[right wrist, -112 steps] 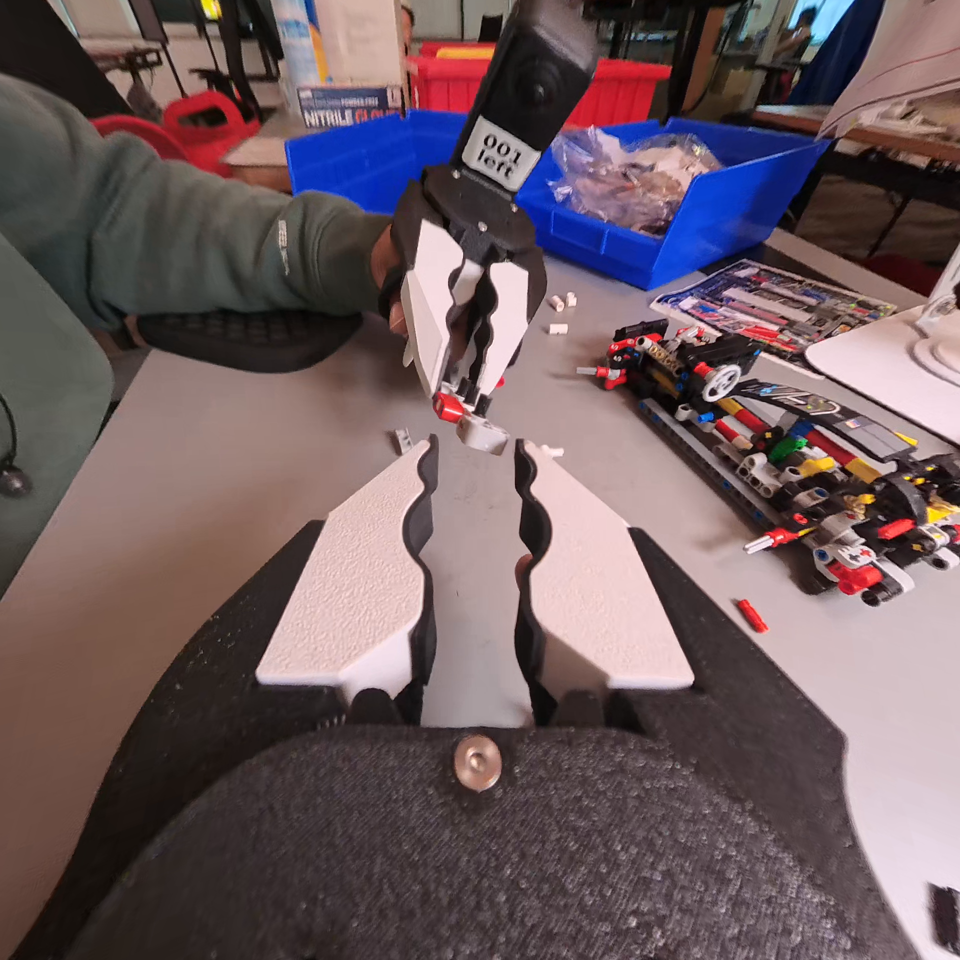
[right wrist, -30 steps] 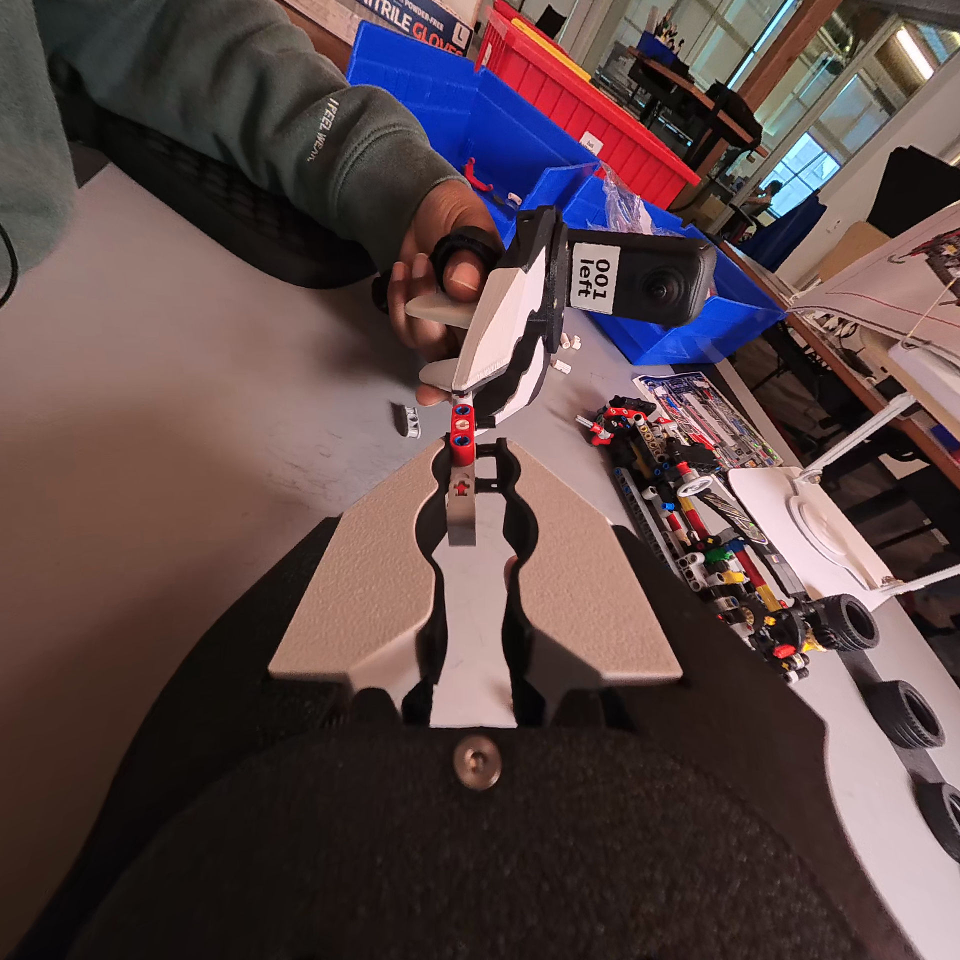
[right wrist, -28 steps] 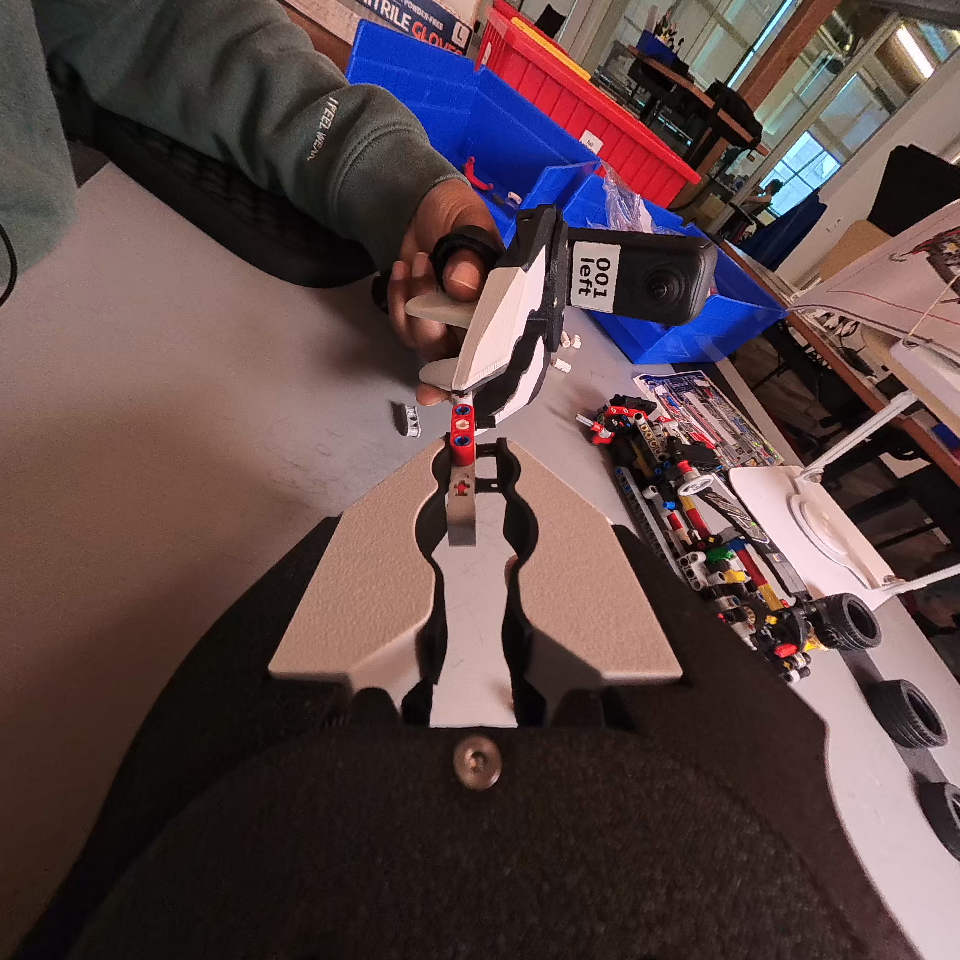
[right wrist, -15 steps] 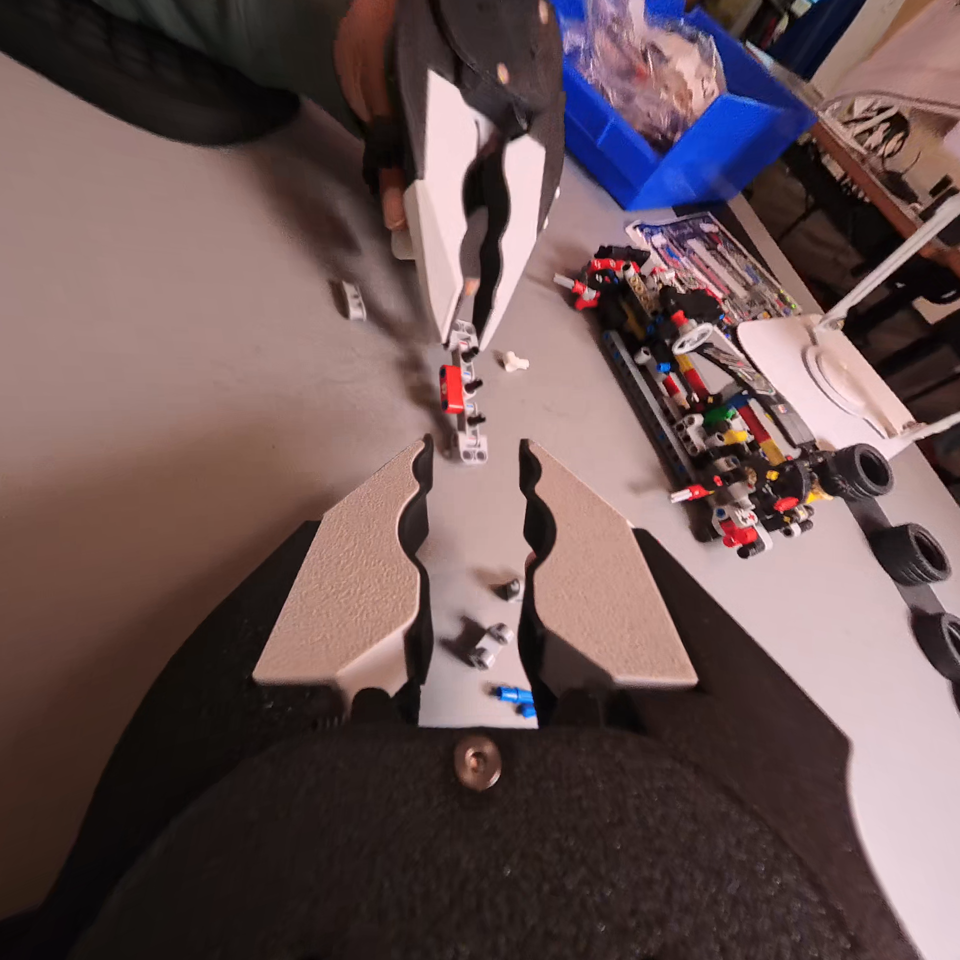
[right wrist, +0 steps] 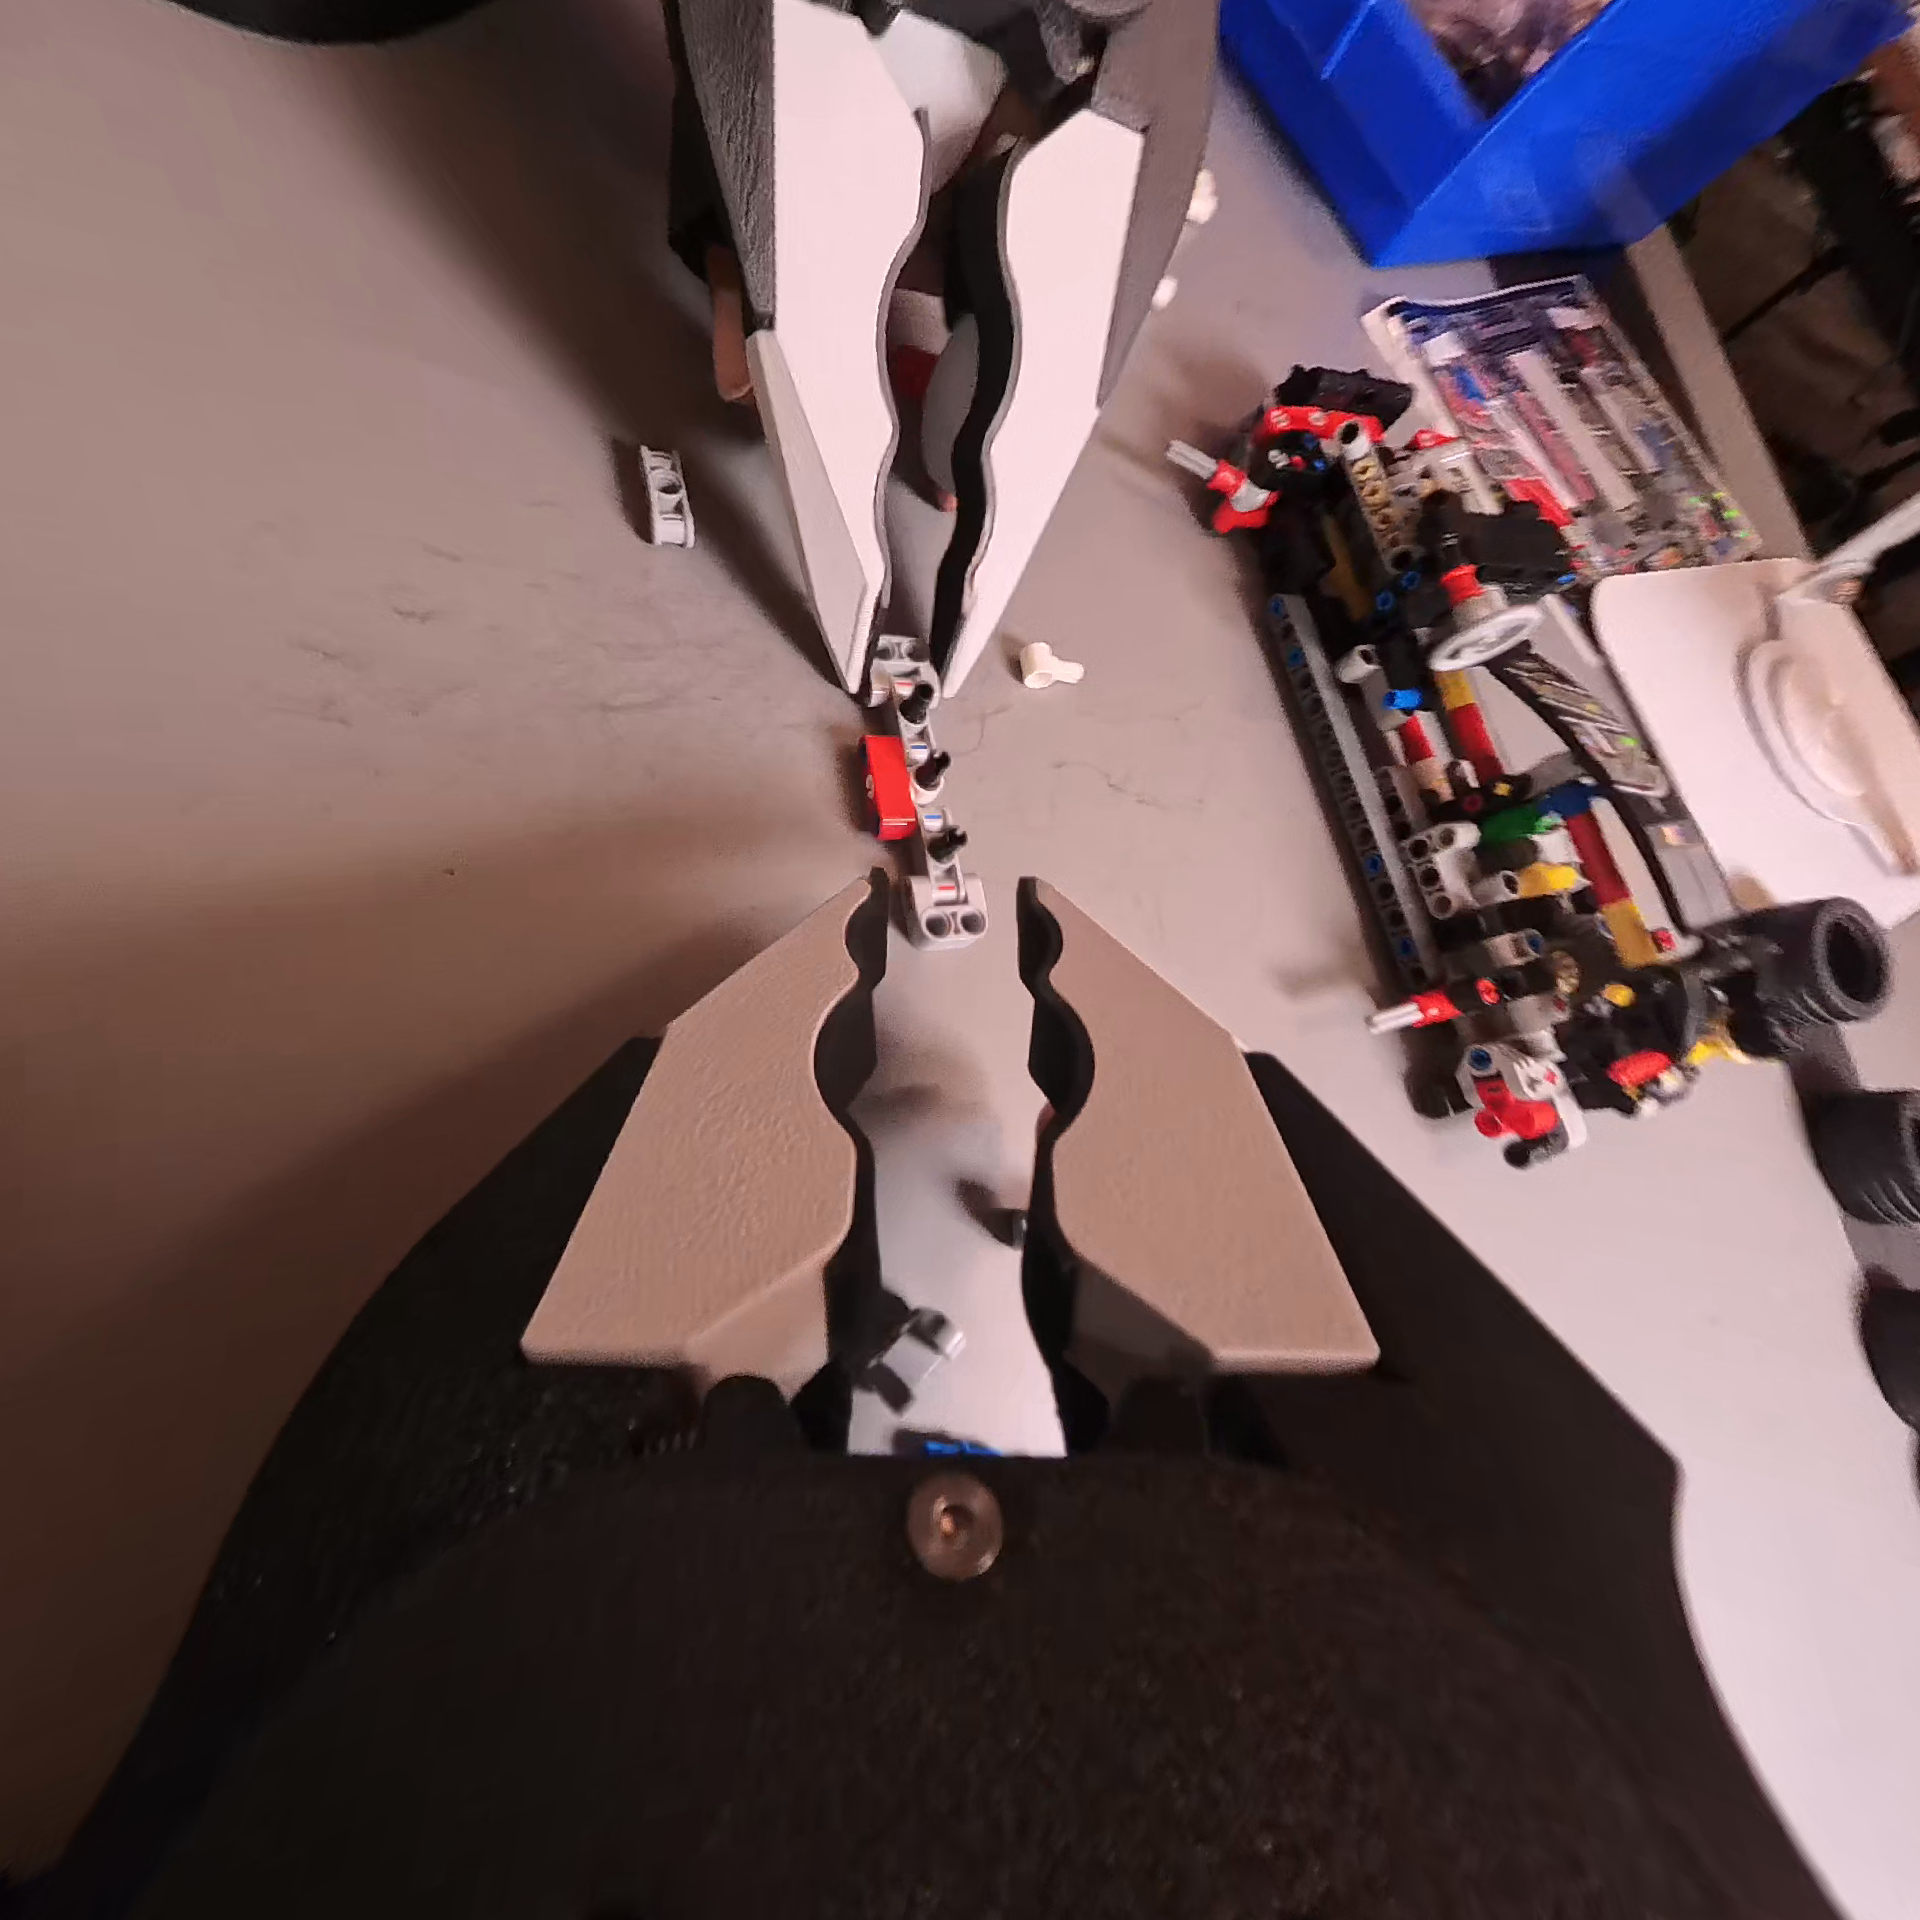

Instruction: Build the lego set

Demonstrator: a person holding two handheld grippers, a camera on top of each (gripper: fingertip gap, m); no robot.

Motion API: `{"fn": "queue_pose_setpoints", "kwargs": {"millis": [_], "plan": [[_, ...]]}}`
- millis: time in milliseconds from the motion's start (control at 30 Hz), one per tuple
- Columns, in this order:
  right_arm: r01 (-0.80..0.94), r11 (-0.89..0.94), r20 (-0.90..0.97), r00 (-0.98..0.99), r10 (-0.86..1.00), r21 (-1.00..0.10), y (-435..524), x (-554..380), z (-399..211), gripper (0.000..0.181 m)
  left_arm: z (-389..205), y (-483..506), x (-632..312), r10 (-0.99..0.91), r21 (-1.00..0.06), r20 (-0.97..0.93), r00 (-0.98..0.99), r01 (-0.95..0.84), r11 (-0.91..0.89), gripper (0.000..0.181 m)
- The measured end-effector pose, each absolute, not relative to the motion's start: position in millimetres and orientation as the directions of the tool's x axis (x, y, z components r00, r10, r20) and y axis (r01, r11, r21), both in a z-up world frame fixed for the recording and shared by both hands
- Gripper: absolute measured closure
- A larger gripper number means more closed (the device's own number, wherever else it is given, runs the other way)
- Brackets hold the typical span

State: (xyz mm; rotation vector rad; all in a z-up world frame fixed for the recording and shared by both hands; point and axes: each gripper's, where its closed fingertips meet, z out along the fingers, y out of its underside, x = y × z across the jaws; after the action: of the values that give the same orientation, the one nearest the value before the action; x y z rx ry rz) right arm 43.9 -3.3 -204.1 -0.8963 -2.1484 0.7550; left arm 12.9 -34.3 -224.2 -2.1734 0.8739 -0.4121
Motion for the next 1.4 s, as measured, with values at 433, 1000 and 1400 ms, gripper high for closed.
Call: {"fn": "queue_pose_setpoints", "kwargs": {"millis": [433, 1000, 1400], "plan": [[0.463, 0.616, 0.188, -0.682, 0.707, -0.637, -20.1, 22.5, -218.3, 0.181, -223.9, -34.7, 12.4, -0.709, -0.76, -0.02, 0.705, -0.471, -0.447, 0.167], [0.238, 0.315, 0.184, -0.446, 0.876, -0.919, 7.7, 7.0, -146.5, 0.166, -196.4, -33.2, 5.1, -0.692, -0.858, 0.084, 0.717, -0.301, -0.416, 0.141], [0.06, 0.044, 0.056, 0.215, 0.975, -0.997, 223.9, -64.2, -61.1, 0.163, -143.6, 0.4, -62.5, -0.383, -0.98, -0.02, 0.923, -0.093, -0.173, 0.138]]}}
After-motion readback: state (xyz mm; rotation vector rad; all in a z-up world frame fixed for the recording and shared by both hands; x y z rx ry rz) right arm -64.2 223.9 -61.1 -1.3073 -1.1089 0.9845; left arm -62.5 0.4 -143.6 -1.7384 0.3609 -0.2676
